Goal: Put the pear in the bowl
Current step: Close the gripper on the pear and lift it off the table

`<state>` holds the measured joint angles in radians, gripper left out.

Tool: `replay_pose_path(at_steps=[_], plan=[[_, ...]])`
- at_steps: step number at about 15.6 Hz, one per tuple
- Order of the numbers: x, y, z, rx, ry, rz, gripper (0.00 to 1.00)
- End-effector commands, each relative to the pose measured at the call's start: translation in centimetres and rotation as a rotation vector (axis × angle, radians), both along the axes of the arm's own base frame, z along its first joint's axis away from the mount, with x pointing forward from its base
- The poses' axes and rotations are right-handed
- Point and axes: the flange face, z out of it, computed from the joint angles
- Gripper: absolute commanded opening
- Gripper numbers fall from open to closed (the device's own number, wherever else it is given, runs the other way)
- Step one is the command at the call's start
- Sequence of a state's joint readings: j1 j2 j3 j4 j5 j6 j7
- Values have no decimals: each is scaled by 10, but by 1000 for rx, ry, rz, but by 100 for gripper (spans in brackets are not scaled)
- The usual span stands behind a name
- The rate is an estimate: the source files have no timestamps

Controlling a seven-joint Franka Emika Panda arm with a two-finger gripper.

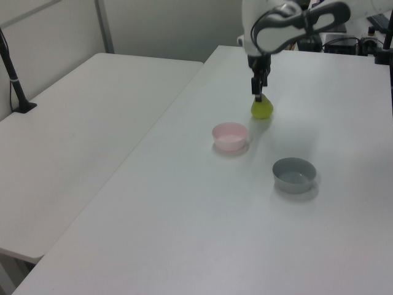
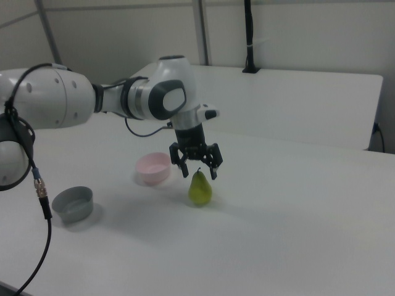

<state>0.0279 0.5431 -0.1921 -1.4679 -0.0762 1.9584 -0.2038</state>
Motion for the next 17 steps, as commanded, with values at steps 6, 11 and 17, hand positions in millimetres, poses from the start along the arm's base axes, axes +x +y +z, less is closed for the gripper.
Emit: replay_pose_path(at_steps=[6,11,17], plan=[[-1,9,-50,-64,46,81,100],[-4,1,-25,-61,29,88,31],[-12,-2,45,-31,-45,47,26]])
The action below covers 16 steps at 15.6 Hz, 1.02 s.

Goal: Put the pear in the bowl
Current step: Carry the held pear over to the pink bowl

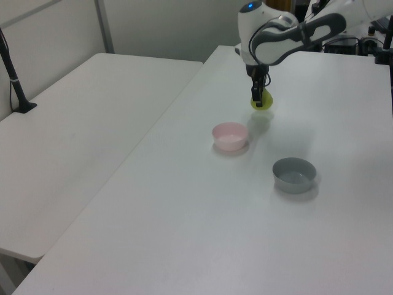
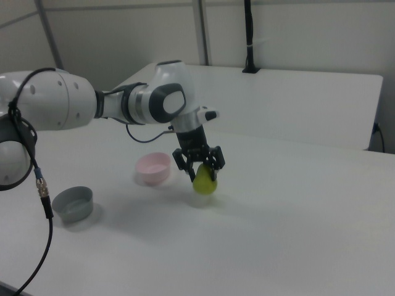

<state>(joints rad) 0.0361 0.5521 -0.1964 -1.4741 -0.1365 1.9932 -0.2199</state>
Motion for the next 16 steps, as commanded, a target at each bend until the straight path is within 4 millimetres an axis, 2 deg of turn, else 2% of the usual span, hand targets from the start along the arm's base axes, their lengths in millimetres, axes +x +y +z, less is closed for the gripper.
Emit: replay_pose_path(at_steps=[1,5,8,11,16], plan=[[-17,0,66,48,-63,-12,26],[-27,-4,112,75,-129,-32,27],[-27,1,118,98,-144,-38,28],[-22,34,121,107,-154,-6,32],[-13,119,113,136,-161,28,34]])
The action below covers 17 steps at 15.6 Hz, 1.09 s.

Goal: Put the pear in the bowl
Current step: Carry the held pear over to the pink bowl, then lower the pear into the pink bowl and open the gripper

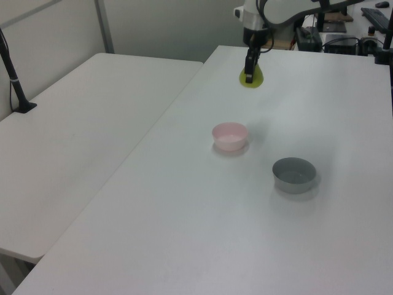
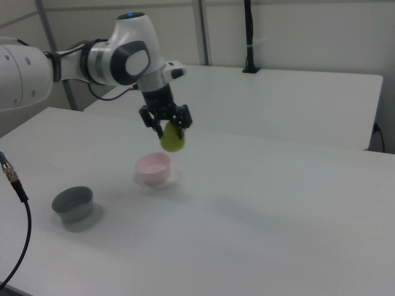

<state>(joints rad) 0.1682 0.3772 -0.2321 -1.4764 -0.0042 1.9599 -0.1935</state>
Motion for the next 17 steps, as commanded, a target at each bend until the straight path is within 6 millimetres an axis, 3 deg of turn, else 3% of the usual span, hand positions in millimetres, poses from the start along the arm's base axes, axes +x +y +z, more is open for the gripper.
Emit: replay_pose_path(at_steps=[1,3,6,12,17], plan=[[1,57,-6,9,-7,5,36],[7,76,-10,9,-36,-2,37],[11,81,-18,6,-45,0,39],[21,115,-76,-16,-18,12,48],[26,131,-116,-31,-15,12,65]])
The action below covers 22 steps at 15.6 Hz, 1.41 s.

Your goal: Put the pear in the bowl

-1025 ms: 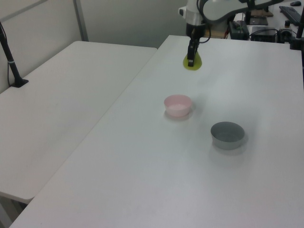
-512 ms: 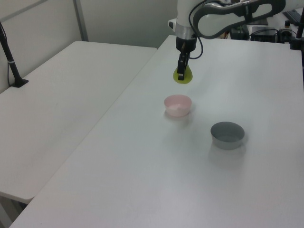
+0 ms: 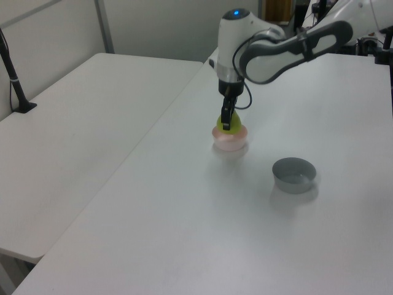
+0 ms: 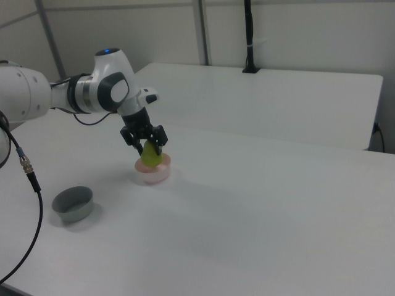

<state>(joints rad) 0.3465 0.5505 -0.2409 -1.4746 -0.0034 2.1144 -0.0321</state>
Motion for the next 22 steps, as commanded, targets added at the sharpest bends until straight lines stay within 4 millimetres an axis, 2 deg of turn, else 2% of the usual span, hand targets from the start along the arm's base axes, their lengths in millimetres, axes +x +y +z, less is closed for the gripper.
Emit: replay_pose_path(at_steps=[1,2,3,4,5,8,10,12,15,18,20,22], plan=[[2,6,-20,-12,-5,-14,66],[3,6,-22,-13,-2,-14,69],[2,6,-21,-14,-3,-9,78],[2,6,-20,-15,-4,-5,94],[2,5,-17,-17,-7,-4,100],[2,0,0,-7,-22,-15,100],[-2,-4,29,13,-51,-25,100],[-14,-12,61,35,-40,-45,100],[-38,-47,111,59,20,-103,100],[-83,-103,165,87,100,-172,100],[-108,-129,181,104,98,-174,100],[-126,-143,189,111,97,-147,100]])
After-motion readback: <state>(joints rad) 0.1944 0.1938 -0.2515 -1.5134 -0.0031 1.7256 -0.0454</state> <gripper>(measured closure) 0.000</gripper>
